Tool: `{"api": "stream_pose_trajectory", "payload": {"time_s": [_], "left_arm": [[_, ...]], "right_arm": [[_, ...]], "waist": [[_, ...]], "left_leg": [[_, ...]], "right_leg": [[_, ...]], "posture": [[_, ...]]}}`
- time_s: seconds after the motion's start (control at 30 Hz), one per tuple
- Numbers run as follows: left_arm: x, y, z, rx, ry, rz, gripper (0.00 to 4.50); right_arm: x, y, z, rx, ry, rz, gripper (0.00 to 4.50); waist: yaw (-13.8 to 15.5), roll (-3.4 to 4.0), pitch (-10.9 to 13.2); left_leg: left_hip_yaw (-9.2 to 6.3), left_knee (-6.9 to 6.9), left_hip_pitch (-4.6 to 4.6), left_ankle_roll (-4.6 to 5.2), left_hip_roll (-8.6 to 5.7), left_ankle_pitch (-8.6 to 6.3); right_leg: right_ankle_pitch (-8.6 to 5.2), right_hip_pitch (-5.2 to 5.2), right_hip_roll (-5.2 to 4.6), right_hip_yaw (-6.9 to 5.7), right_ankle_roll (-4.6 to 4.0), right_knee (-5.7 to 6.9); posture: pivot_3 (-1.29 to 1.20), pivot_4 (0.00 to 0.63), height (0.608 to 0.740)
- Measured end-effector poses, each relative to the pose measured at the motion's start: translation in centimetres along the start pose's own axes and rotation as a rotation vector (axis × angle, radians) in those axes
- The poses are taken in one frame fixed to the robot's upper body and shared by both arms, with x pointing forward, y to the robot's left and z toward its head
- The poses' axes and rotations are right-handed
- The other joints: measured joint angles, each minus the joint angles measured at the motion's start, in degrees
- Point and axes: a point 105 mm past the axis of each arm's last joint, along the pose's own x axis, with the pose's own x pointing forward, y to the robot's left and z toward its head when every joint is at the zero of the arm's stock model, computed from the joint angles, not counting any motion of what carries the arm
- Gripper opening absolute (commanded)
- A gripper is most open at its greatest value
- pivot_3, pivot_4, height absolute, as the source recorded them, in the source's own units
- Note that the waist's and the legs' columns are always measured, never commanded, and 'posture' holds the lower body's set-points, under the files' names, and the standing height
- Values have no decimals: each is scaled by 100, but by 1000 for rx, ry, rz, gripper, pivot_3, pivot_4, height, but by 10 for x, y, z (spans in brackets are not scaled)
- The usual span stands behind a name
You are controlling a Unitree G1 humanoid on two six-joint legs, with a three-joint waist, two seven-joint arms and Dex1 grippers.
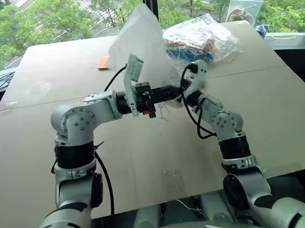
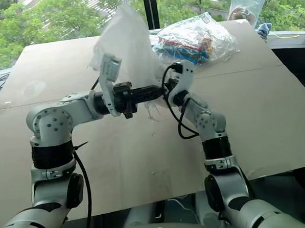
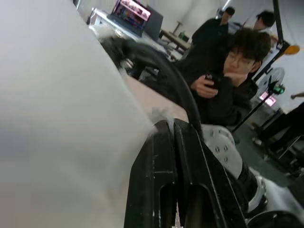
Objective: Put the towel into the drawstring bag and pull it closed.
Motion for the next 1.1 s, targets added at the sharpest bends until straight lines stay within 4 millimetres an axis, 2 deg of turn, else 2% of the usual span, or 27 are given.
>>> {"api": "stream_pose_trajectory", "payload": {"time_s": [0.07, 0.1, 0.27, 0.33, 0.6, 0.63, 0.7, 0.83, 0.97, 1.03, 1.1], "left_arm": [[-2, 4, 0, -23, -5, 25, 0], [-4, 8, -1, -32, -7, 47, 0], [-16, 34, -18, -116, 1, 176, 0], [-18, 41, -19, -123, -5, 205, 0], [-14, 41, -22, -101, 6, 198, 0], [-14, 41, -21, -100, 6, 196, 0], [-14, 41, -21, -99, 7, 193, 0], [-12, 36, -22, -80, 23, 177, 0], [-10, 32, -26, -79, 43, 165, 0], [-9, 28, -29, -83, 60, 154, 0], [-10, 27, -25, -71, 43, 153, 0]], "right_arm": [[-6, -2, -6, -12, 31, -5, 2677], [-12, -5, -14, -22, 72, -14, 2884], [-48, -28, -49, -98, 285, -90, 2884], [-58, -29, -51, -117, 330, -95, 2884], [-69, -20, -56, -118, 408, -66, 2884], [-71, -21, -58, -116, 422, -74, 2522], [-72, -23, -59, -115, 430, -83, 2095], [-66, -23, -61, -93, 404, -91, 180], [-45, -22, -58, -32, 316, -83, 81], [-24, -10, -43, 33, 209, -23, 81], [-12, -3, -33, 53, 148, 19, 81]], "waist": [[19, -1, -1], [22, -1, -1], [20, -1, 0], [8, -1, 0], [12, -2, -1], [13, -2, -1], [13, -2, -1], [5, -2, -1], [-7, -2, -1], [-8, -2, 0], [0, -3, -2]], "left_leg": [[-3, 1, -1, -1, -2, 0], [-3, 2, 0, -1, -4, 0], [-2, 3, -1, -1, -8, 0], [-1, 3, 1, -1, -7, 0], [4, 3, 3, 0, -8, 0], [4, 4, 3, 0, -8, 0], [2, 4, 3, 0, -8, 0], [2, 4, 3, 0, -6, 0], [5, 4, 4, 0, -6, 0], [1, 4, 3, -1, -5, 0], [-1, 4, 3, -1, -4, 0]], "right_leg": [[0, 3, -3, -3, 0, -1], [0, 4, -6, -3, 0, -2], [0, 3, -5, -3, -1, -1], [0, 3, -2, -2, -1, 0], [0, 4, -3, 3, 0, 0], [0, 4, -3, 3, 0, 0], [0, 4, -2, 1, 0, 0], [0, 4, 0, 1, 0, 1], [0, 3, 0, 4, 0, 2], [0, 3, 1, 2, 0, 2], [0, 3, 0, -1, 0, 1]], "posture": [[0, 150, 740], [0, 150, 740], [0, 150, 740], [0, 150, 740], [0, 150, 740], [0, 150, 740], [0, 150, 740], [0, 150, 740], [0, 150, 740], [0, 150, 740], [0, 150, 740]]}}
